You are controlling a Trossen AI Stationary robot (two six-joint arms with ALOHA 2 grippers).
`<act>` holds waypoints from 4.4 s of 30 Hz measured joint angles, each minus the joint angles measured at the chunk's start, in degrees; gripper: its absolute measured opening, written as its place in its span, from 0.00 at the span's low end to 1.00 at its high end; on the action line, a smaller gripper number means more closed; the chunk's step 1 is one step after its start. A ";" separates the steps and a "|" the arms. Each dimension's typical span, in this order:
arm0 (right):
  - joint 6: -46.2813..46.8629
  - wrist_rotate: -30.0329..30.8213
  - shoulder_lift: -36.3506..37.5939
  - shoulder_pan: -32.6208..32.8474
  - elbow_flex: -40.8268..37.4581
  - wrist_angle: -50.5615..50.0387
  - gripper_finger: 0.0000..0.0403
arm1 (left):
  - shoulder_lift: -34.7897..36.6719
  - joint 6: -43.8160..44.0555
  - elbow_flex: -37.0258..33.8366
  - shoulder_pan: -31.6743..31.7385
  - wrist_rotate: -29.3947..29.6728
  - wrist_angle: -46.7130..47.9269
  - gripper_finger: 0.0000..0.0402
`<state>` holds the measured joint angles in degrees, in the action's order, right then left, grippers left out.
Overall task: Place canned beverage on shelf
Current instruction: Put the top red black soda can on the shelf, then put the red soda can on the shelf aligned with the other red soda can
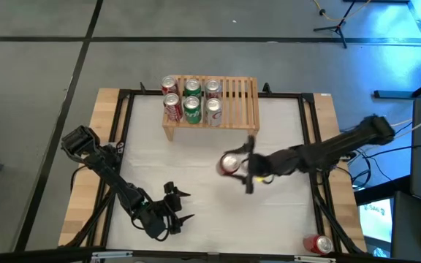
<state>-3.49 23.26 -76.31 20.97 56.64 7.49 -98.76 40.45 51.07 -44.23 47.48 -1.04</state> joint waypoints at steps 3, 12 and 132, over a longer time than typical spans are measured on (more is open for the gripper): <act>-1.51 4.70 5.66 -0.60 0.00 -3.71 0.73 | 0.00 0.11 0.00 0.00 0.62 -0.08 0.88; -5.56 7.64 12.96 -10.59 0.09 -6.70 0.73 | 0.00 0.09 0.00 0.00 1.33 -0.31 0.88; 101.35 -28.24 -16.01 50.02 25.08 -79.30 0.96 | -8.61 -2.10 -0.02 -1.18 -2.75 -28.70 0.88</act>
<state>97.87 -4.98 -92.33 71.00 81.72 -71.81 -107.37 38.34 51.05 -45.41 44.74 -29.74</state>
